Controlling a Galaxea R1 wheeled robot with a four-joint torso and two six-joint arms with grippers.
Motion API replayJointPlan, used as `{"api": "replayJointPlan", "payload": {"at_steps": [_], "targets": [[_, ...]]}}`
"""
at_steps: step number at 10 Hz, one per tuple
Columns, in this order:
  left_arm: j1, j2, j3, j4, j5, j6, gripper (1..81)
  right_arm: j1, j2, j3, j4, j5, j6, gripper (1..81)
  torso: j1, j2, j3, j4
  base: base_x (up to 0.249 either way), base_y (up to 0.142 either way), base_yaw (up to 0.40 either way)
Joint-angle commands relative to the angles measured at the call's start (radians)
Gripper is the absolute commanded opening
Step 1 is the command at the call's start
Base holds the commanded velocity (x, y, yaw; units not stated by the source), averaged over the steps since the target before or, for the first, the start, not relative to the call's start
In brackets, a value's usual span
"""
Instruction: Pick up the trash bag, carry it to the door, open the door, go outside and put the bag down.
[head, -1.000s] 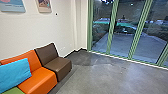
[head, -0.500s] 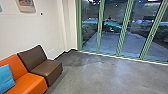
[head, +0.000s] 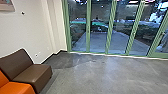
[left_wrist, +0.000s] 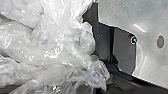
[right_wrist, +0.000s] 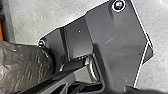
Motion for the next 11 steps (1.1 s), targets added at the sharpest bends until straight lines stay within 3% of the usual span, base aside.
{"api": "replayJointPlan", "payload": {"at_steps": [1,11], "targets": [[-0.046,-0.017,0.008,0.007,0.077,0.003,1.0,0.040,-0.015,0.011,-0.014,-0.068,-0.007,81.1,0.001,0.000,0.000,0.000,0.000,0.000,-0.316],[-0.047,-0.016,0.008,0.008,0.077,0.003,1.0,0.042,-0.021,0.005,-0.015,-0.070,-0.008,81.1,0.001,0.000,0.000,0.000,0.000,0.000,-0.322]]}}
